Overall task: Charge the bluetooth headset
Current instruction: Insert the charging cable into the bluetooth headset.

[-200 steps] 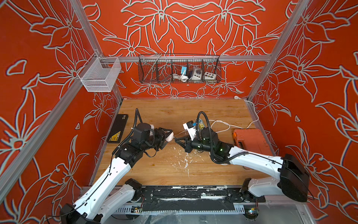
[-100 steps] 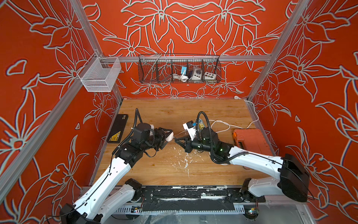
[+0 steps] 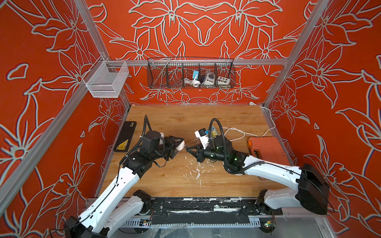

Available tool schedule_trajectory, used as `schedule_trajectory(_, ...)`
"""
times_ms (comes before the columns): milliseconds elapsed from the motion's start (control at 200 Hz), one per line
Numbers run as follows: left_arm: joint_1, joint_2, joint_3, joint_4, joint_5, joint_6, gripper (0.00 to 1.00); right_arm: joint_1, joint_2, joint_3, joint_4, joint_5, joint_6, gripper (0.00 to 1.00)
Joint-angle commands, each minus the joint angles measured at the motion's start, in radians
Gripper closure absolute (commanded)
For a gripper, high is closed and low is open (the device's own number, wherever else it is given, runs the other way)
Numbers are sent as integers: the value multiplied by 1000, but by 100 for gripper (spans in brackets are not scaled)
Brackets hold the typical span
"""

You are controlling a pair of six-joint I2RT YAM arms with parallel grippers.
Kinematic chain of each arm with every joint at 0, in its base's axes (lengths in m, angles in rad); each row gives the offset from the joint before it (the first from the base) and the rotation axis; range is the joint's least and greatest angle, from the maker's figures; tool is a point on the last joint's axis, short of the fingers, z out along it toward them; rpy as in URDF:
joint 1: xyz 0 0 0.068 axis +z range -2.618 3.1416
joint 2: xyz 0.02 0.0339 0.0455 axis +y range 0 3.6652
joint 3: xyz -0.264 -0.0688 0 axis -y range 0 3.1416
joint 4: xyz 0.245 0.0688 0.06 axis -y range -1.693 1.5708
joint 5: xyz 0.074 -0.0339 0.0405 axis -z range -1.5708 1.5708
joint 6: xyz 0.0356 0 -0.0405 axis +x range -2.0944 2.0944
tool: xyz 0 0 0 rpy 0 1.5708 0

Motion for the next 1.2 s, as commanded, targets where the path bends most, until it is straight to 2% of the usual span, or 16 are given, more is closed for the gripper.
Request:
schedule_trajectory(0,0,-8,-6,18,0,8,53,8,-25,-11,28,2,8,100)
schedule_trajectory(350,1,-7,-12,18,1,8,53,10,25,3,74,-39,34,100)
schedule_trajectory(781,0,-23,-16,33,18,-4,53,8,7,-8,43,47,20,100)
schedule_trajectory(1196,3,-13,-14,40,23,-9,53,10,-20,-15,29,20,6,100)
